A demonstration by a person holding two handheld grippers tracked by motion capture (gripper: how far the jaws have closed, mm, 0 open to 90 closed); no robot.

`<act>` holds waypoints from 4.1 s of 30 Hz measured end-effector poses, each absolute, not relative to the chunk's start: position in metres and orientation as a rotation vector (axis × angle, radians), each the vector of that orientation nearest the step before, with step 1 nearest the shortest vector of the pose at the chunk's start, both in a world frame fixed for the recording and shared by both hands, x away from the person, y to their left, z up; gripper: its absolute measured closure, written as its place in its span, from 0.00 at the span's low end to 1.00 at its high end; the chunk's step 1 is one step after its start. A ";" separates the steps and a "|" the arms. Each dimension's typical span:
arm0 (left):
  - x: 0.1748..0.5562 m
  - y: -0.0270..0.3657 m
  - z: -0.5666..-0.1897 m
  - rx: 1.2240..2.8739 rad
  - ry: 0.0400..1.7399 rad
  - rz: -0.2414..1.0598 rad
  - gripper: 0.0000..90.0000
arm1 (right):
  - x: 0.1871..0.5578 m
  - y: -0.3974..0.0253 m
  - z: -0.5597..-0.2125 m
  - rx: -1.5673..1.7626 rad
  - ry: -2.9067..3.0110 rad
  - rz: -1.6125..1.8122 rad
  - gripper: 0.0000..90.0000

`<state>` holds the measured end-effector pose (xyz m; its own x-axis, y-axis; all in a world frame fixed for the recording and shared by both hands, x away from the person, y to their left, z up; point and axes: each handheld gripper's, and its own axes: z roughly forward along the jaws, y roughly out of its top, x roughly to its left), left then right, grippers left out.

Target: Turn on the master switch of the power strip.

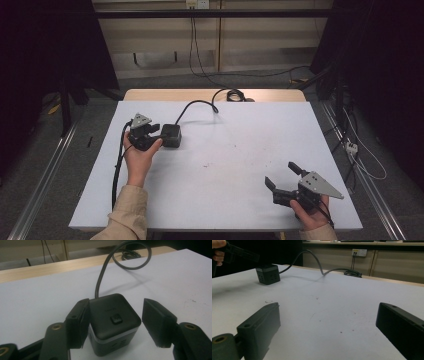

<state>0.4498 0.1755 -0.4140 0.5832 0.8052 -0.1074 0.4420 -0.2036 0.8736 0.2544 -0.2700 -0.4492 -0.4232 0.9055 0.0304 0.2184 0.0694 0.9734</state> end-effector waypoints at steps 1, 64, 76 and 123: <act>0.449 0.175 -0.414 1.825 1.015 0.466 0.40 | 0.254 -0.270 -0.449 1.122 1.722 1.391 0.06; 0.376 0.221 -0.418 1.832 0.902 0.409 0.08 | 0.254 -0.271 -0.448 1.111 1.728 1.407 0.06; 0.362 0.237 -0.421 1.826 0.880 0.405 0.08 | 0.254 -0.270 -0.447 1.109 1.730 1.406 0.06; 0.339 0.257 -0.437 1.841 0.886 0.410 0.08 | 0.254 -0.270 -0.448 1.110 1.736 1.404 0.06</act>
